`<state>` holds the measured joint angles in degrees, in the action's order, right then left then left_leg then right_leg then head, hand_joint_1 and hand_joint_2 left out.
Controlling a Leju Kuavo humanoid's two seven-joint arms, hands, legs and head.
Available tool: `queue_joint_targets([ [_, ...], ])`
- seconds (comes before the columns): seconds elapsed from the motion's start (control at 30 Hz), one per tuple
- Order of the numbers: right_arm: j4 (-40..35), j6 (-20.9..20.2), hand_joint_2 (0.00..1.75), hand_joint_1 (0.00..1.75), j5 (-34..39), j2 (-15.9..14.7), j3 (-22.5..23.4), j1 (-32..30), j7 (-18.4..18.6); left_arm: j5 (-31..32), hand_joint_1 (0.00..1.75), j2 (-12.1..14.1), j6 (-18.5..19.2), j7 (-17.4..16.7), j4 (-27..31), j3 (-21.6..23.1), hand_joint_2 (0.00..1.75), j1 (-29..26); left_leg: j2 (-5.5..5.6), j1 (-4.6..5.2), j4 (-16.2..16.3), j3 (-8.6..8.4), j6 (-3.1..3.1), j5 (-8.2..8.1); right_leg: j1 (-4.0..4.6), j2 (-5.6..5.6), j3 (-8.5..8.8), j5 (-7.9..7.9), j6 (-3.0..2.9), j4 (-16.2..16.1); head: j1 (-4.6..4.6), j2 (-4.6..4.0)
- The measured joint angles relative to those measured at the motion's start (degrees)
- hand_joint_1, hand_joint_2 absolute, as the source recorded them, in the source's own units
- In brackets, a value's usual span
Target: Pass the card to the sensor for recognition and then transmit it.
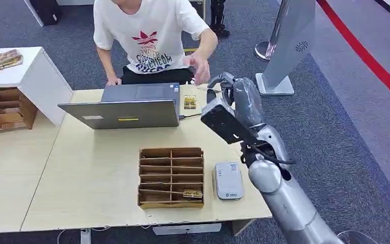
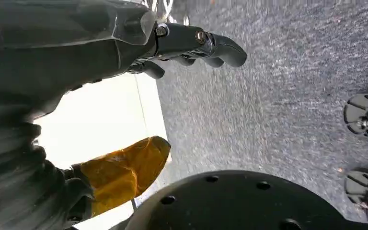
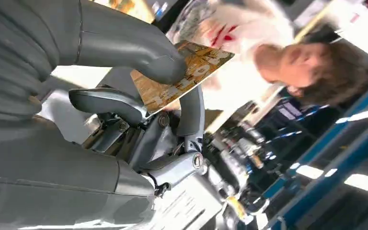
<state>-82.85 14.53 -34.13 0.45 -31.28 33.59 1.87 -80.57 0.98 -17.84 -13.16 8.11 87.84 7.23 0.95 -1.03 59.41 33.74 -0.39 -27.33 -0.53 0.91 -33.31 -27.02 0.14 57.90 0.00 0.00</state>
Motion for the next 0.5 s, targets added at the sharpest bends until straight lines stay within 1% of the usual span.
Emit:
queue_joint_targets([
  [0.1,7.3,0.2,1.75,1.75,-4.2,2.7,-0.3,6.1,2.0,2.5,0.00,0.1,0.3,-0.6,0.0,0.1,1.75,0.2,0.03,-0.01,0.0,0.00,-0.05,0.06,0.00,-0.02,0.00,0.00,0.00,0.0,0.00,0.00],
  [0.13,8.7,0.2,1.75,1.75,-4.9,3.2,-0.3,7.8,2.4,3.0,0.00,0.1,0.4,-0.7,0.0,0.1,1.75,0.2,0.04,-0.01,0.0,0.00,-0.05,0.06,0.00,-0.02,0.00,0.00,0.00,0.0,0.04,0.00],
  [0.2,14.4,0.0,1.75,1.75,-6.3,5.2,-0.3,11.3,3.7,5.0,0.00,0.1,0.5,-1.3,0.0,0.1,1.75,0.3,0.04,-0.01,0.0,0.00,-0.05,0.06,0.00,-0.01,0.00,0.01,0.00,0.0,0.04,0.00],
  [0.27,19.3,0.0,1.75,1.75,-7.8,6.9,-0.3,14.2,4.9,6.5,0.00,0.1,0.7,-1.9,0.0,0.1,1.75,0.6,0.04,-0.01,0.0,0.00,-0.06,0.06,0.00,-0.02,0.00,0.01,0.00,0.0,0.04,0.00],
  [0.4,27.1,0.4,1.75,1.75,-9.9,9.4,-0.5,18.2,5.4,7.4,0.00,0.1,0.7,-2.4,0.0,0.1,1.75,1.1,0.08,-0.01,0.0,0.00,-0.06,0.06,0.00,-0.04,0.00,0.01,0.01,0.0,0.04,0.00],
  [0.43,28.7,0.4,1.75,1.43,-10.5,10.0,-0.6,18.8,5.5,7.5,0.00,0.1,0.7,-2.5,0.0,0.1,1.75,1.2,0.07,-0.01,0.0,0.00,-0.06,0.06,0.00,-0.03,0.00,0.01,0.01,0.0,0.02,0.00],
  [0.47,30.0,0.4,1.75,0.31,-10.9,10.3,-0.6,19.3,5.5,7.5,0.00,0.1,0.7,-2.5,0.0,0.1,1.75,1.2,0.07,-0.01,0.0,0.00,-0.06,0.06,0.00,-0.03,0.00,0.01,0.01,0.0,0.02,0.00],
  [0.5,31.2,0.4,1.75,0.31,-11.1,10.6,-0.6,19.5,5.6,7.5,0.00,0.1,0.7,-2.5,0.0,0.1,1.75,1.3,0.09,-0.01,0.0,0.00,-0.06,0.06,0.00,-0.04,0.00,0.01,0.01,0.0,0.04,0.00],
])
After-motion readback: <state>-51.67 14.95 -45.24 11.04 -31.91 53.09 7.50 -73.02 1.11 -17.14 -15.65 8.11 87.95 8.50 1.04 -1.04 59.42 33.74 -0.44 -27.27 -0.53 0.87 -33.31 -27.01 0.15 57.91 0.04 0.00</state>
